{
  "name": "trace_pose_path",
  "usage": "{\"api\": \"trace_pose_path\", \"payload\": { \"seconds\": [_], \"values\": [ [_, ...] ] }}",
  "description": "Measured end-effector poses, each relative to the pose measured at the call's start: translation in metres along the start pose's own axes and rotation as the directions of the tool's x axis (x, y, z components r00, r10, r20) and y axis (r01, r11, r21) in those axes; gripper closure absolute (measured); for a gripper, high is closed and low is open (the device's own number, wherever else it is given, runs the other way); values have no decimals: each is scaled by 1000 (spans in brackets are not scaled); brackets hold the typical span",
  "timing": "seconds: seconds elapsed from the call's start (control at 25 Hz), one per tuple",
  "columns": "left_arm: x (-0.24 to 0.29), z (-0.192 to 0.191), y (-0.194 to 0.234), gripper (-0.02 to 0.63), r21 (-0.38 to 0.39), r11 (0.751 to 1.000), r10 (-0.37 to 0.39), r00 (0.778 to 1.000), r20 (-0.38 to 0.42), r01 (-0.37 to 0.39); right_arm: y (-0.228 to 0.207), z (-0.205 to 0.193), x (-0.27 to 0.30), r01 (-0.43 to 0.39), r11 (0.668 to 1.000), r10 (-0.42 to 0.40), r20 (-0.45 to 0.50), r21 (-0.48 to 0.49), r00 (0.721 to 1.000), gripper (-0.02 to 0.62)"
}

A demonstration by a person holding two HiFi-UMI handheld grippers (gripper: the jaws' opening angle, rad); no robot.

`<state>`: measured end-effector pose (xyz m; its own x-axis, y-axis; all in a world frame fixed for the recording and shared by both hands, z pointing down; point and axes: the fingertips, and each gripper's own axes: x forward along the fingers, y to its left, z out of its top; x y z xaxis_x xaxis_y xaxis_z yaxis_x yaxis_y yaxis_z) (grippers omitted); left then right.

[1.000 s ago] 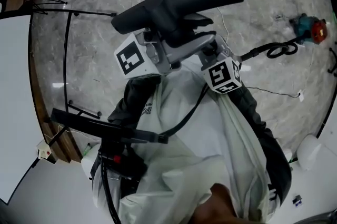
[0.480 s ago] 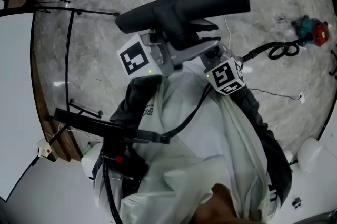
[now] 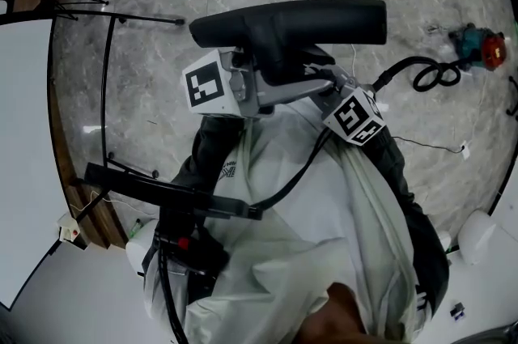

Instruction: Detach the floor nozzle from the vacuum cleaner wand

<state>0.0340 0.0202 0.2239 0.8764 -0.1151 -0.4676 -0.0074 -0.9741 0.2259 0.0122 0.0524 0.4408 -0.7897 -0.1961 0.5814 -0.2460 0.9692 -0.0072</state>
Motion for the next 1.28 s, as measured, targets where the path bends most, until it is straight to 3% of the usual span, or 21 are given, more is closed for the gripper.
{"api": "trace_pose_path", "payload": {
  "seconds": [0.12, 0.28, 0.36, 0.44, 0.48, 0.56, 0.64, 0.72, 0.88, 0.96, 1.28],
  "values": [
    [7, -2, 6, 529, 15, 998, 54, 999, 10, -54, -2, -7, -5, 24, 1000, -24, -9, 17, 1000, 551],
    [6, -8, 18, 529, 125, 974, 198, 979, -57, -190, -12, -14, -5, 106, 994, -105, -48, 37, 993, 551],
    [-9, 11, 31, 529, 154, 945, 290, 957, 16, -289, -19, -22, -7, 157, 987, -154, -67, 39, 986, 551],
    [-27, 37, 44, 529, 131, 932, 326, 940, 106, -338, -22, -35, -20, 171, 984, -169, -64, 41, 984, 551],
    [-36, 44, 49, 529, 123, 929, 338, 935, 112, -350, -22, -41, -27, 173, 984, -170, -57, 44, 984, 551],
    [-58, 44, 59, 529, 162, 903, 396, 917, 49, -398, -24, -49, -38, 193, 979, -191, -38, 58, 981, 551],
    [-85, 33, 64, 529, 204, 864, 475, 880, -22, -461, -28, -48, -43, 231, 970, -231, -11, 80, 973, 551],
    [-108, 23, 65, 529, 169, 842, 526, 850, -41, -512, -34, -40, -45, 261, 961, -264, 20, 95, 964, 551],
    [-129, -4, 61, 529, 115, 817, 575, 814, -81, -565, -41, -25, -38, 279, 956, -285, 52, 95, 957, 551],
    [-128, -17, 58, 529, 110, 814, 580, 807, -107, -571, -44, -20, -33, 278, 957, -282, 49, 83, 958, 551],
    [-117, -34, 50, 529, 61, 827, 562, 820, -108, -559, -51, -1, -16, 288, 955, -291, 40, 71, 956, 551]
  ]
}}
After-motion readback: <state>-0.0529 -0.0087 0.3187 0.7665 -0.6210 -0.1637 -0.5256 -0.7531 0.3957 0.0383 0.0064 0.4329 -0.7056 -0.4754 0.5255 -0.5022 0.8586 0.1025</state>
